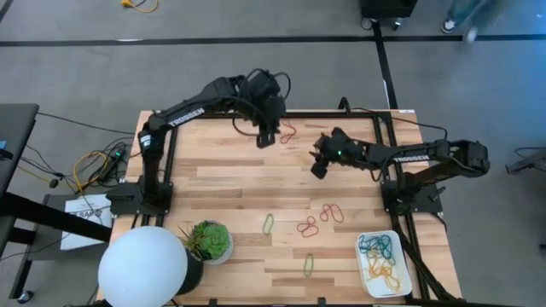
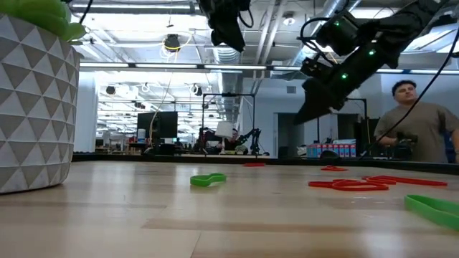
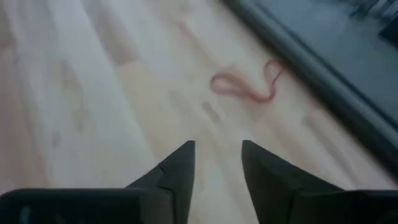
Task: Pick and place items into bin
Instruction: Put the red rubber band into the white bin
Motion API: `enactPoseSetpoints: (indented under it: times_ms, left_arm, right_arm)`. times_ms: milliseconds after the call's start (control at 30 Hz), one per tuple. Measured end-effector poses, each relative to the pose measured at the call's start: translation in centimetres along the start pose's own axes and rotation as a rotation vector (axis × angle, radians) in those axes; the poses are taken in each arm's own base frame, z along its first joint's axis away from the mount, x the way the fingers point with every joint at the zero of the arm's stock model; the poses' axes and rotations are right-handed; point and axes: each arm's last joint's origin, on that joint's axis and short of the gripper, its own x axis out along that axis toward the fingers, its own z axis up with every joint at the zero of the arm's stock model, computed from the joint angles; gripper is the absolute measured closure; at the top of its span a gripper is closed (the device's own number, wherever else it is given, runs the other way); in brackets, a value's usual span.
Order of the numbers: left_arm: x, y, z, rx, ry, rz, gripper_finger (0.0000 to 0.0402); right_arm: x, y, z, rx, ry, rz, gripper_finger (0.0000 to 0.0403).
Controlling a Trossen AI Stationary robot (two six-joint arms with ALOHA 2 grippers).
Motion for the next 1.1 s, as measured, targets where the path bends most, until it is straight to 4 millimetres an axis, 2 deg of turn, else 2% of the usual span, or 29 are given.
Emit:
enactPoseSetpoints:
  times_ms: [67, 167, 300, 433, 600, 867, 1100]
  left_arm:
    - [0.3, -0.9, -0.7, 0.017, 0.038, 0.043, 0.0297]
    - [-0.1, -1.9, -1.9, 0.004, 0.092, 0.148, 0.0297]
    - [-3.1, -3.6, -3.1, -0.022, 0.073, 0.239, 0.0297]
    - [-7.0, -5.5, -4.1, -0.046, -0.027, 0.288, 0.0297]
    - [-8.8, -7.1, -6.3, -0.071, -0.1, 0.365, 0.0297]
    - [-6.5, -8.8, -11.7, -0.139, -0.205, 0.348, 0.0297]
    - [-4.9, -9.1, -13.8, -0.154, -0.282, 0.335, 0.0297]
  right_arm:
    - [0.2, -0.8, 0.4, 0.016, -0.037, 0.0, 0.0249]
    - [0.4, -2.0, 0.9, 0.07, -0.093, -0.003, 0.0219]
    - [0.7, -3.0, 1.1, 0.128, -0.123, 0.034, 0.0197]
    - [2.3, -3.0, 1.2, 0.135, -0.114, 0.033, 0.0204]
    - [6.2, -3.0, 1.9, 0.14, -0.046, 0.018, 0.0228]
    - [11.4, -4.5, 2.4, 0.284, 0.069, -0.031, 0.0236]
    - [13.2, -5.2, 3.5, 0.308, 0.154, -0.146, 0.0232]
